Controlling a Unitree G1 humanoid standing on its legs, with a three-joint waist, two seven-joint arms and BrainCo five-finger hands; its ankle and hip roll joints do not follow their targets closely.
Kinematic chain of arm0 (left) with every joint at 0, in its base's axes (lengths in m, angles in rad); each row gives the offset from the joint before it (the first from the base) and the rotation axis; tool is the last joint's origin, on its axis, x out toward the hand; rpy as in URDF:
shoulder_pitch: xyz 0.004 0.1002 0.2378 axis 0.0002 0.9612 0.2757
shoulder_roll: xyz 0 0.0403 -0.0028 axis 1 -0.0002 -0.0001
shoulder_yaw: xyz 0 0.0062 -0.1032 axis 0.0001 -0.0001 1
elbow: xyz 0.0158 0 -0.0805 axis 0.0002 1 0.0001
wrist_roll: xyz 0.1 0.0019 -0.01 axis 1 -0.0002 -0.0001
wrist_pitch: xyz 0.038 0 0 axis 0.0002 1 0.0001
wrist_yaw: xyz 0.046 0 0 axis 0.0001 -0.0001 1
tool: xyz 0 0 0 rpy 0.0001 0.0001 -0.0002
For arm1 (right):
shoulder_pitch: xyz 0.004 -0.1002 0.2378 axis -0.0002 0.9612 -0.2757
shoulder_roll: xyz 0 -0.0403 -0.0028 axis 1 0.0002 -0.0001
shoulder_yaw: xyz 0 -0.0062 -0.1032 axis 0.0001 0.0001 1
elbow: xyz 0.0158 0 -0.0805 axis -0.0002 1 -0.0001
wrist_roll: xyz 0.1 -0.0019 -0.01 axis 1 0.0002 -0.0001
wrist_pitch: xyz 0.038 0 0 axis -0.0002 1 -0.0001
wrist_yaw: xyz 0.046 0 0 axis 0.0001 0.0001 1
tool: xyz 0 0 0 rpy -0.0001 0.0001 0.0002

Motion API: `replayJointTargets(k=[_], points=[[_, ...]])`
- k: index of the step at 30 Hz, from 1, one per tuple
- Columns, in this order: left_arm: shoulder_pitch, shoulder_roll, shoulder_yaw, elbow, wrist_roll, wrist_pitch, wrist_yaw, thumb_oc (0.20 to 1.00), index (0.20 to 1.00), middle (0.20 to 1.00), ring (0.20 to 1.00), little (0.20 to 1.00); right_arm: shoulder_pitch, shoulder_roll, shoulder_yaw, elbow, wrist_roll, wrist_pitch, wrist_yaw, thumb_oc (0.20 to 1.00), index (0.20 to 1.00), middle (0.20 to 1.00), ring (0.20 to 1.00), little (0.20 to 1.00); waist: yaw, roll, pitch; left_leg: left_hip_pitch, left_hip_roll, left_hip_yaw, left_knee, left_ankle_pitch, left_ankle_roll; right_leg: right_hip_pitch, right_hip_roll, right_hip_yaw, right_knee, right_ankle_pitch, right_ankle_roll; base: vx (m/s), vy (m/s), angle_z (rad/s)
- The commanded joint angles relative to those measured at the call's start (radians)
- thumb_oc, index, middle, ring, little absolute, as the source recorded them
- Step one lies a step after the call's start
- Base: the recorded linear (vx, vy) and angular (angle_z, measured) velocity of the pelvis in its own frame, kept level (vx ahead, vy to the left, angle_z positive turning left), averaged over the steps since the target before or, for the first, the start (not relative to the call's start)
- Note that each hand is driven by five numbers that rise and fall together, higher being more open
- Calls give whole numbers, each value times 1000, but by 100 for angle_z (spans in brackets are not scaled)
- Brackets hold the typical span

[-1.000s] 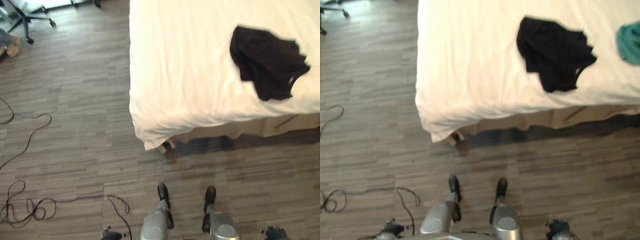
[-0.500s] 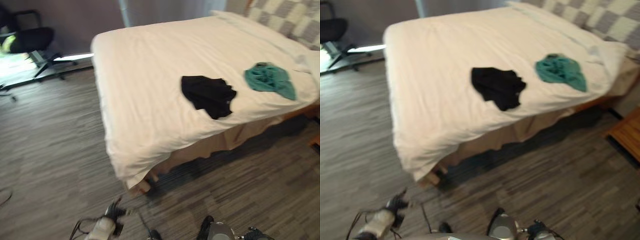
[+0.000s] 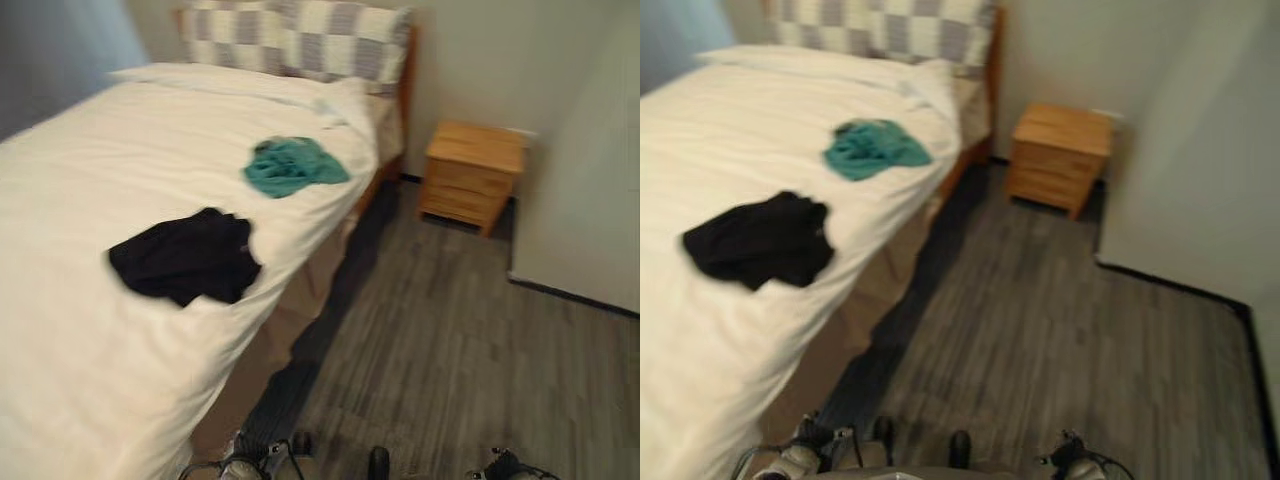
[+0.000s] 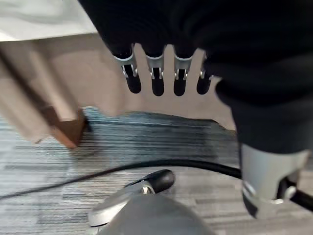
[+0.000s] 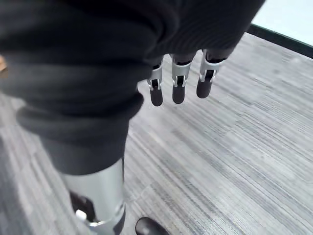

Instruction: Tidy up the quilt and then pick up the clothes from the bed and put them into the laundry hamper.

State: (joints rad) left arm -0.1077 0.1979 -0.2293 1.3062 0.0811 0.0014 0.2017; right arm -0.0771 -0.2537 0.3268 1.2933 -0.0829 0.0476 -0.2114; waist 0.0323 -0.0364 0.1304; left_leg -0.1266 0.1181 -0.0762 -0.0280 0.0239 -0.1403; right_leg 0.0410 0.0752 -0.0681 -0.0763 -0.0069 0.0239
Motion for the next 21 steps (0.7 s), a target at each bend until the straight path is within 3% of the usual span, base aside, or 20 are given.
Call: replayJointTargets(k=[1,2,3,4,5,6,7,8,9,10,11,12,13,15,16,17,18,19,20,21], points=[[-61,8,-51,-12,39,-9,12,1000,1000,1000,1000,1000,-19,-5,-39,-30,-32,-4,-5,1000,1000,1000,1000,1000,2,-17,75,63,-4,21,121,-43,50,61,-141,80,176,-140,104,513,393,-161],[-74,17,-61,-24,45,-8,3,1000,1000,1000,1000,1000,-19,0,-48,-20,-27,1,-2,1000,1000,1000,1000,1000,-7,-21,93,90,-22,72,139,-80,80,-31,-155,80,372,-114,148,318,281,-141],[-74,17,-61,-24,45,-8,3,1000,1000,1000,1000,1000,-19,0,-48,-20,-27,1,-1,1000,1000,1000,1000,1000,-5,-20,91,87,-21,73,139,-79,80,-35,-154,81,372,-113,147,287,266,-114],[-77,20,-57,-30,40,-6,5,1000,1000,1000,1000,1000,-26,-3,-58,-22,-24,8,0,1000,1000,1000,1000,1000,-9,-10,111,111,-14,120,135,-87,88,-109,-189,36,489,-51,170,223,287,-100],[-83,38,-63,-44,38,-1,14,1000,1000,1000,1000,1000,-22,6,-68,-39,-18,6,-3,1000,1000,1000,1000,1000,-34,18,137,174,0,163,87,-82,104,-229,-235,-70,679,-5,174,370,379,-116],[-88,40,-68,-48,39,-3,14,1000,1000,1000,1000,1000,-20,9,-78,-41,0,0,-8,1000,1000,1000,1000,1000,-50,25,139,196,-4,166,65,-83,108,-266,-200,-92,690,-15,161,290,288,-102],[-88,40,-68,-48,39,-3,14,1000,1000,1000,1000,1000,-20,9,-78,-41,0,0,-8,1000,1000,1000,1000,1000,-50,23,141,200,-6,167,63,-84,107,-266,-202,-91,696,-20,161,441,189,-52],[-93,47,-76,-58,44,-12,11,1000,1000,1000,1000,1000,-11,8,-95,-47,36,-13,-14,1000,1000,1000,1000,1000,-84,13,146,243,-40,170,28,-104,111,-316,-130,-105,577,-29,161,304,96,-1],[-92,47,-76,-58,44,-12,11,1000,1000,1000,1000,1000,-10,8,-94,-47,37,-13,-14,1000,1000,1000,1000,1000,-85,16,149,249,-37,169,25,-105,111,-310,-128,-107,574,-31,161,687,118,16],[-101,51,-83,-48,71,-8,4,1000,1000,1000,1000,1000,4,12,-102,-49,48,-15,-18,1000,1000,1000,1000,1000,-111,-4,133,309,-70,184,-16,-148,102,-333,-139,-182,352,-13,160,617,11,36],[-101,51,-88,-37,95,-6,2,1000,1000,1000,1000,1000,7,11,-105,-46,53,-19,-24,1000,1000,1000,1000,1000,-127,1,129,342,-68,188,-26,-170,92,-351,-141,-212,266,7,154,623,10,53],[-101,50,-87,-36,96,-6,2,1000,1000,1000,1000,1000,8,10,-105,-45,53,-19,-24,1000,1000,1000,1000,1000,-129,7,129,345,-62,187,-27,-172,90,-346,-135,-216,259,8,154,632,-39,75],[-97,46,-95,-22,140,-5,-5,1000,1000,1000,1000,1000,19,4,-99,-42,53,-18,-19,1000,1000,1000,1000,1000,-148,15,114,378,-63,188,8,-194,72,-334,-122,-203,166,18,147,626,-63,51],[-83,36,-94,-5,159,-4,-6,1000,1000,1000,1000,1000,32,-2,-94,-39,51,-21,-11,1000,1000,1000,1000,1000,-157,34,94,368,-42,196,198,-149,33,-261,-83,-178,155,16,98,708,-107,20],[-70,37,-88,-9,147,-1,-3,1000,1000,1000,1000,1000,35,-3,-90,-38,47,-21,-9,1000,1000,1000,1000,1000,-148,35,92,313,-23,194,383,-56,8,-226,-75,-180,157,11,73,377,-95,15],[-70,38,-88,-9,147,-1,-3,1000,1000,1000,1000,1000,35,-2,-90,-38,47,-21,-10,1000,1000,1000,1000,1000,-151,32,89,307,-25,192,385,-54,8,-230,-79,-181,156,13,73,466,-218,19],[-58,48,-72,-36,113,0,7,1000,1000,1000,1000,1000,43,-12,-87,-48,39,-15,-8,1000,1000,1000,1000,1000,-105,1,130,137,-23,136,739,63,18,-146,-73,-164,138,-3,22,386,-216,31],[-57,51,-71,-49,98,-1,17,1000,1000,1000,1000,1000,37,-21,-86,-55,33,-15,-16,1000,1000,1000,1000,1000,-80,-21,156,44,-36,110,868,47,38,-106,-82,-153,124,-12,10,387,-215,20],[-57,52,-71,-49,98,-1,17,1000,1000,1000,1000,1000,37,-20,-86,-55,33,-15,-16,1000,1000,1000,1000,1000,-83,-23,154,39,-39,107,869,50,39,-109,-85,-156,123,-11,11,479,-107,-20],[-65,47,-72,-66,64,-10,38,1000,1000,1000,1000,1000,10,-24,-65,-52,28,-13,-18,1000,1000,1000,1000,1000,-34,-39,181,-73,-36,114,860,-16,63,-27,-90,-130,80,-44,15,542,-33,-67]])
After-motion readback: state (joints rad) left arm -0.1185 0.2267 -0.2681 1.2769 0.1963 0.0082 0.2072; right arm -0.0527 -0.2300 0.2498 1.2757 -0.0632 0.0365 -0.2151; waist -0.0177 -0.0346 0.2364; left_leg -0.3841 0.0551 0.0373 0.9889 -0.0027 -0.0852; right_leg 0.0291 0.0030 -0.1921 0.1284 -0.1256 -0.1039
